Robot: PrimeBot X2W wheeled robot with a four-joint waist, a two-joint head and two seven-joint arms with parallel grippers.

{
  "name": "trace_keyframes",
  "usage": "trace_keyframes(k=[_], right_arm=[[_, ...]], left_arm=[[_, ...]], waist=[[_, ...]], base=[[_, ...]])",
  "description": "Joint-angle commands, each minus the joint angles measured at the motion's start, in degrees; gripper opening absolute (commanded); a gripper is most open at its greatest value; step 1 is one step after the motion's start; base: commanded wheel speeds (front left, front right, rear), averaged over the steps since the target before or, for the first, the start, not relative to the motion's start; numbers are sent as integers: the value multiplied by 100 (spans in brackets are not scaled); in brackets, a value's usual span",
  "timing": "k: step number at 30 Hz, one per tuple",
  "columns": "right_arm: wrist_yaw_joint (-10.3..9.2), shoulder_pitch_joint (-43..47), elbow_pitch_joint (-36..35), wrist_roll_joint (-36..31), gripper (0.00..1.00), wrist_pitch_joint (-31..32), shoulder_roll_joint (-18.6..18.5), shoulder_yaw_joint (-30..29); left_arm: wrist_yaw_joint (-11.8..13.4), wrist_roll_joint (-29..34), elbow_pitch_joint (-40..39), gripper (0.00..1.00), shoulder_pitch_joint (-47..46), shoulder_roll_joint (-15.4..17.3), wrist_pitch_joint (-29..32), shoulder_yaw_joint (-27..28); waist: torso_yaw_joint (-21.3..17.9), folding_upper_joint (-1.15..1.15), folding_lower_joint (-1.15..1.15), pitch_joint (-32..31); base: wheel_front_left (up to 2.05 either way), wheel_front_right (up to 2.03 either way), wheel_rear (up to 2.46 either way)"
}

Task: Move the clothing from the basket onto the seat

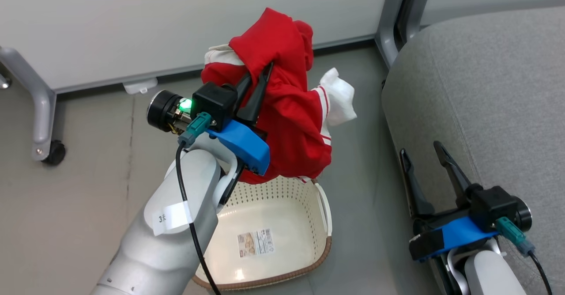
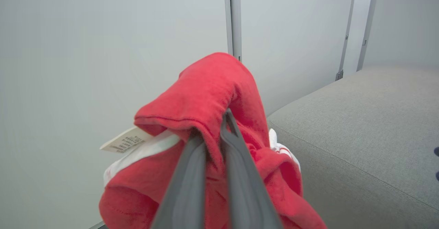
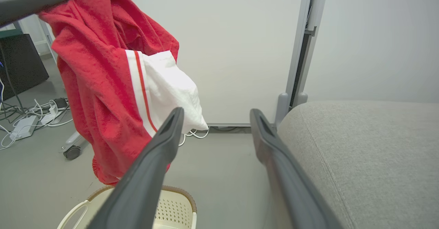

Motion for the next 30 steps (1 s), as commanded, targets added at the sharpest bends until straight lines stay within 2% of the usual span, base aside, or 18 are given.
trace_keyframes(k=[1,8,17,21,30], right_arm=[[1,103,17,34,100,-18,8,-3],[1,350,58,71,100,-18,13,-59],[1,307,6,53,100,-18,14,-5],[1,92,-70,-26,100,-18,13,165],[1,-800,-55,45,100,-17,-266,899]], left_arm=[[-17,-32,-52,0,-49,-4,-31,-17],[-17,-90,-277,0,-70,-2,-31,-219],[33,-193,-339,0,-11,-3,-31,-429],[38,-232,-345,0,-15,-4,-31,-520],[83,-363,-445,0,-162,-4,-31,-738]], waist=[[16,0,1,-164],[58,0,1,-511],[111,0,1,-625],[141,0,1,-613],[260,0,1,-511]], base=[[0,0,0],[0,0,0],[0,0,0],[0,0,0],[0,0,0]])
